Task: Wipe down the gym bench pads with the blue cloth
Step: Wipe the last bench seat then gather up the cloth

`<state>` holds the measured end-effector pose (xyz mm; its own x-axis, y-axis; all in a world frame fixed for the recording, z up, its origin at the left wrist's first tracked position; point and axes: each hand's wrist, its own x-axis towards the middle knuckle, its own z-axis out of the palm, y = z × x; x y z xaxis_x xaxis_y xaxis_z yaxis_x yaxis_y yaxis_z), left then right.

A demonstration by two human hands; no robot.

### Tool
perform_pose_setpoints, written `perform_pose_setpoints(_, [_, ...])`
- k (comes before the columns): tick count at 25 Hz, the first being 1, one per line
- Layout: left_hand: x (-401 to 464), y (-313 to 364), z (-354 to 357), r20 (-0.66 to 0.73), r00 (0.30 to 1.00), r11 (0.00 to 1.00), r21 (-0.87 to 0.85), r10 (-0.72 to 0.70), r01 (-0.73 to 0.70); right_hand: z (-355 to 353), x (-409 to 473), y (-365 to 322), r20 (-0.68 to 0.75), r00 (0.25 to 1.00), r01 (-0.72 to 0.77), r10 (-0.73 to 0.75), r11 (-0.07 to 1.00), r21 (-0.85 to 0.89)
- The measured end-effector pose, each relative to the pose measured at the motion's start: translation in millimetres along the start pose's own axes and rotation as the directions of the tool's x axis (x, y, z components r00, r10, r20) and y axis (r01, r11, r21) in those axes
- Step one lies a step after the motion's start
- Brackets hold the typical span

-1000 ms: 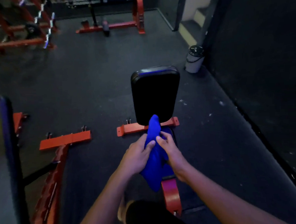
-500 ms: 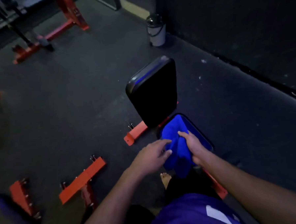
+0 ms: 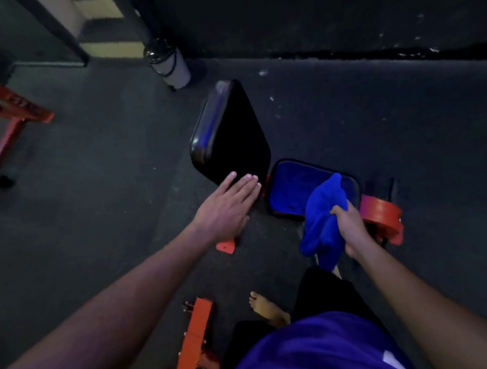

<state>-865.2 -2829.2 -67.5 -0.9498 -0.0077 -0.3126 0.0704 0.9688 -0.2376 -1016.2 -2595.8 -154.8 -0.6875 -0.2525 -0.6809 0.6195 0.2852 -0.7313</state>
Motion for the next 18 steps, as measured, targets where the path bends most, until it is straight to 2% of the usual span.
perform_pose_setpoints(3, [13, -31, -8, 0.096, 0.987, 0.991, 0.033, 0.13, -0.133, 0, -8, 20, -0.089, 0.995, 0.039, -0.042, 0.999, -0.034])
perform_pose_setpoints(6, [40, -55, -23, 0.165, 0.966, 0.961, 0.16, 0.199, -0.225, 3, -6, 23, -0.11, 0.992, 0.045, -0.058, 0.992, -0.12])
perform_pose_setpoints(9, [82, -88, -49, 0.17, 0.97, 0.946, 0.246, 0.172, -0.21, 6, 17, 10, -0.161, 0.975, 0.107, -0.151, 0.962, -0.253])
perform_pose_setpoints(12, [110, -122, -52, 0.184, 0.978, 0.96, 0.242, 0.094, -0.138, 16, 58, -17, -0.146, 0.934, 0.246, -0.325, 0.884, -0.398])
perform_pose_setpoints(14, [113, -130, -38, 0.143, 0.982, 0.954, 0.252, 0.126, -0.159, 31, 96, -29, -0.087, 0.908, 0.303, -0.409, 0.788, -0.537])
perform_pose_setpoints(18, [113, -136, -8, -0.099, 0.982, 0.971, 0.196, 0.161, -0.139, 75, 187, -15, 0.069, 0.896, 0.36, -0.44, 0.626, -0.692])
